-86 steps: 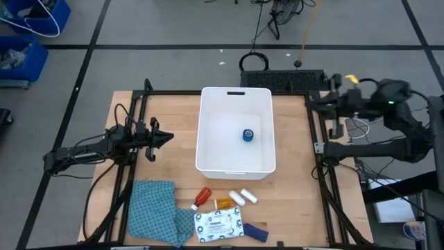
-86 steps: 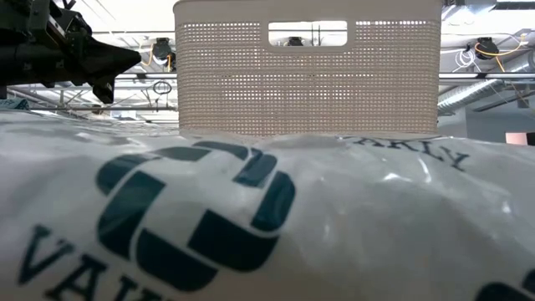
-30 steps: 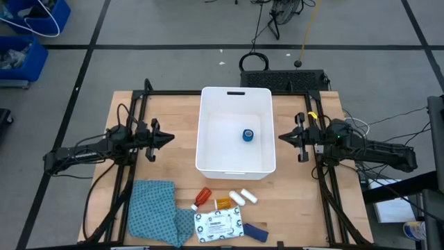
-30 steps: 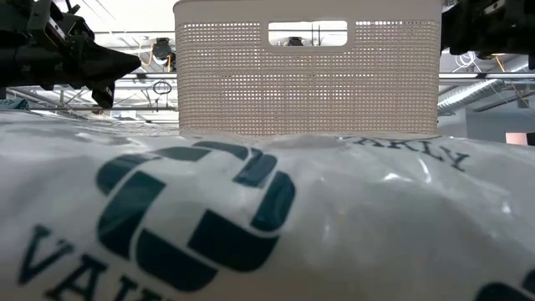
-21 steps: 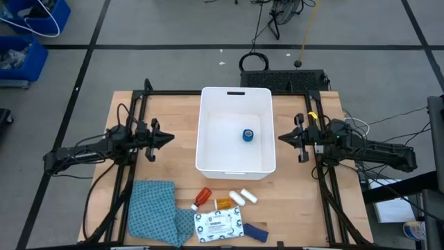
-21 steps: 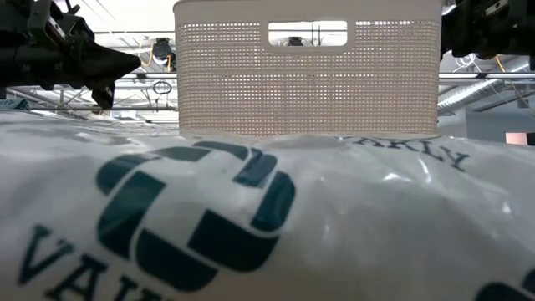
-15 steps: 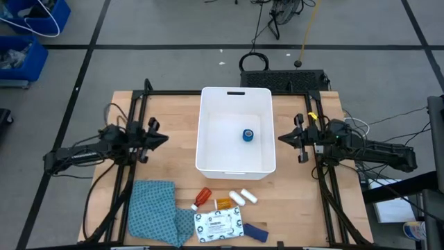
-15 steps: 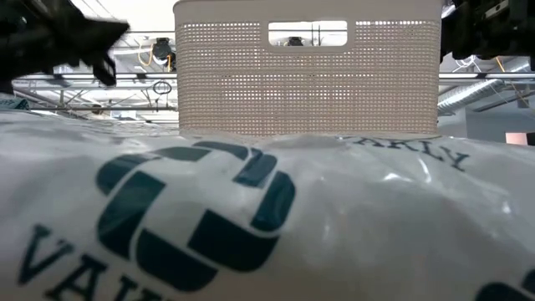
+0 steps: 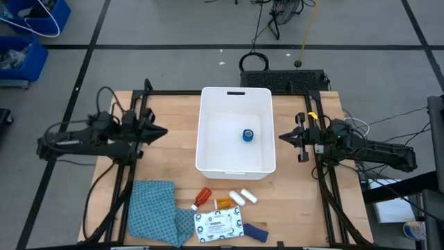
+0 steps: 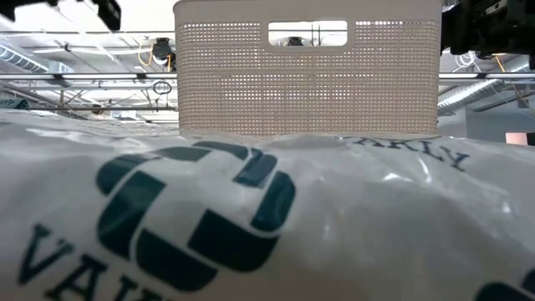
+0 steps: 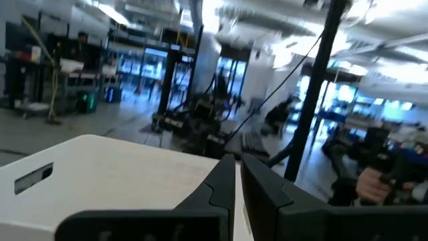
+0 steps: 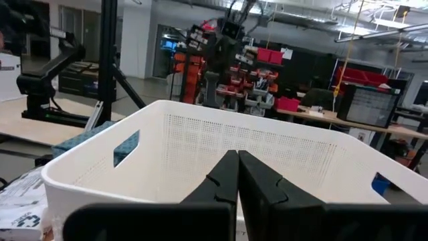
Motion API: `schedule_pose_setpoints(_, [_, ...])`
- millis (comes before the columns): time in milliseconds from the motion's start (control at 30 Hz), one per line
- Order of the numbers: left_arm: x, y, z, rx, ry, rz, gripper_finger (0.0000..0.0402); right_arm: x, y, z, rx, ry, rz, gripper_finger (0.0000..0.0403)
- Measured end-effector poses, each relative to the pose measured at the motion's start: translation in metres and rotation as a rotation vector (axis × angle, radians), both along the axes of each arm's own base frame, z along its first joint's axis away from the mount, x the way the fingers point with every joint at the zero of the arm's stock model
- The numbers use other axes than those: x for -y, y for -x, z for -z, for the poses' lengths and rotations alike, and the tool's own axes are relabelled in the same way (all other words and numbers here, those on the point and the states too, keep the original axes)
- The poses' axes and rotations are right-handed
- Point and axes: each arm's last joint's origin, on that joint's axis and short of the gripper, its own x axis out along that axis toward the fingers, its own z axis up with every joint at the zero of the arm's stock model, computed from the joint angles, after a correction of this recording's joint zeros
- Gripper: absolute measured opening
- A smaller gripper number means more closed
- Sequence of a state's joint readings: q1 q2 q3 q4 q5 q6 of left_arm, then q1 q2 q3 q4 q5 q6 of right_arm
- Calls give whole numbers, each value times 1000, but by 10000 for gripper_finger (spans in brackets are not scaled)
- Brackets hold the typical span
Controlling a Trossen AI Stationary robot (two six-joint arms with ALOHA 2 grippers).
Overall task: Pick & place medical supplies in basket/bin
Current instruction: Put the red pill bottle into the white bin
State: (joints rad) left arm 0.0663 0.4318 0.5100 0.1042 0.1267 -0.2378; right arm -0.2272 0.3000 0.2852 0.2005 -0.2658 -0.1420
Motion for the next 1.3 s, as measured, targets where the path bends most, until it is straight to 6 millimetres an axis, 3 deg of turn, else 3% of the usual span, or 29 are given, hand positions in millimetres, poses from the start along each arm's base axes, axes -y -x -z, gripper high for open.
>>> schedule_pose_setpoints(167, [10, -27, -33, -85, -52, 19, 28, 0, 0, 0, 3, 2, 0, 0])
schedule_pose_setpoints(433, [37, -72, -59, -231, -127, 42, 28, 0, 0, -1, 6, 10, 1, 0])
schedule_pose_setpoints(833, [100, -117, -42, -423, -171, -18, 28, 0, 0, -1, 5, 13, 2, 0])
schedule_pose_setpoints(1300, [179, -149, 9, -591, -3, -42, 28, 0, 0, -1, 5, 13, 2, 0])
